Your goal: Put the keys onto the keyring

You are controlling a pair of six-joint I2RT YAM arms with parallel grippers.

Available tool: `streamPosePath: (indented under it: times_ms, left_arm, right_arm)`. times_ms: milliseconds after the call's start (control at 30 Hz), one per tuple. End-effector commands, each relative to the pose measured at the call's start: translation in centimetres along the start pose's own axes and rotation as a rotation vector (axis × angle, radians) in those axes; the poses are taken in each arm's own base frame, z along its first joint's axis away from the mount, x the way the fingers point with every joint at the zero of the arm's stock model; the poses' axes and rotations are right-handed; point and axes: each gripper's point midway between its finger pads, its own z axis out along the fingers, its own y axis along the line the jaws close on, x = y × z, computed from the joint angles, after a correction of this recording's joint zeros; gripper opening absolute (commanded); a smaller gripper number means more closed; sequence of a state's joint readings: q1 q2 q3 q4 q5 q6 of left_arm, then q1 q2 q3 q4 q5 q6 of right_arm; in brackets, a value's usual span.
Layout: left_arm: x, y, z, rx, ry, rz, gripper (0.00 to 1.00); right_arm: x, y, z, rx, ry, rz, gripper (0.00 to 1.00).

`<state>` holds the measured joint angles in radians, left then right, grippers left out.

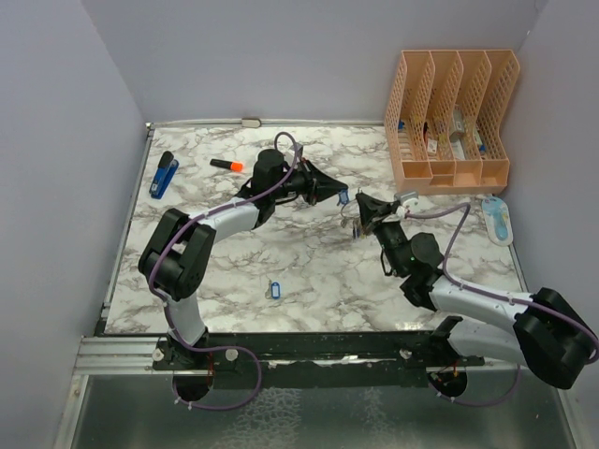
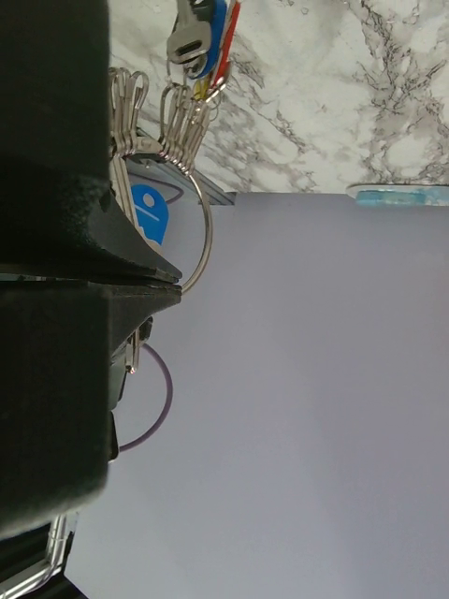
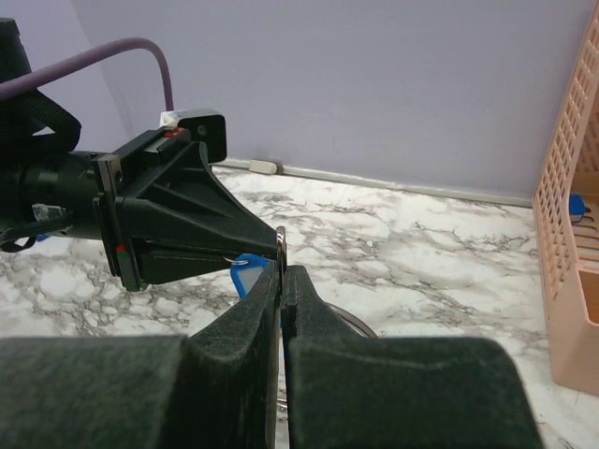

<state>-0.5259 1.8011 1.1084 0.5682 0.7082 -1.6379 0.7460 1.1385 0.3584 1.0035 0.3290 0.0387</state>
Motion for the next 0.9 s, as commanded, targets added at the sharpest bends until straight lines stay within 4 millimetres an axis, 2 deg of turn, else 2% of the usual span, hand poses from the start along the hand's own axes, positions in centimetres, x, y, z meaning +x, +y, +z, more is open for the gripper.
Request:
streamPosePath:
  times_ms: [0,200,867]
  left_arm:
    - [0.6,-1.5,-0.2,0.029,0.016,0.047,0.00]
    - [0.5,-1.7,-0.3,0.032,0.012,0.050,0.00]
    - [0.5,-1.8,-0.3,0.040,0.012,0.056,0.00]
  right_arm:
    - [-0.5,0.7,0.7,-0.032,0.014,-0.011,0.01]
    - [1.0,1.9,1.7,-0.072,0.046,0.003,0.01]
    - [1.2,3.1,2.7,-0.094,0.055,-0.001,0.01]
